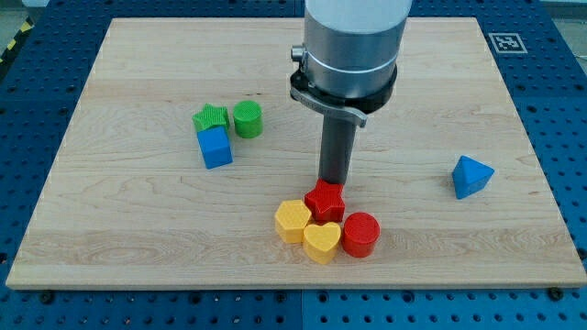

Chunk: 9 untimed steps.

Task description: Move blue cube a bit left

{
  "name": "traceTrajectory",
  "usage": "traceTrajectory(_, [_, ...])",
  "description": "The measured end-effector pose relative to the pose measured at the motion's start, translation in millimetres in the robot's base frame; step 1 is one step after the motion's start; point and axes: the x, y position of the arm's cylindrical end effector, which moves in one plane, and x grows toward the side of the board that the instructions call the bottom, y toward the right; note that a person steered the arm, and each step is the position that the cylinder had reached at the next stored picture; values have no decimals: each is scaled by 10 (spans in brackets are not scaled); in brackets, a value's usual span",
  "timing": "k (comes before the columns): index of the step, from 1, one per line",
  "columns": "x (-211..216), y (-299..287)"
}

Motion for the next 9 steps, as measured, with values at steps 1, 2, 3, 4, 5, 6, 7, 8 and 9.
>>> traceTrajectory(1, [-275,130])
traceTrajectory(2, [-276,135])
traceTrajectory(3, [-276,135])
traceTrajectory(4, [-211,201])
traceTrajectory(5, [-69,357])
traceTrajectory(6, [-49,432])
traceTrajectory(7, [-49,102])
traceTrajectory(8, [-52,-362])
traceTrajectory(9, [-114,-739])
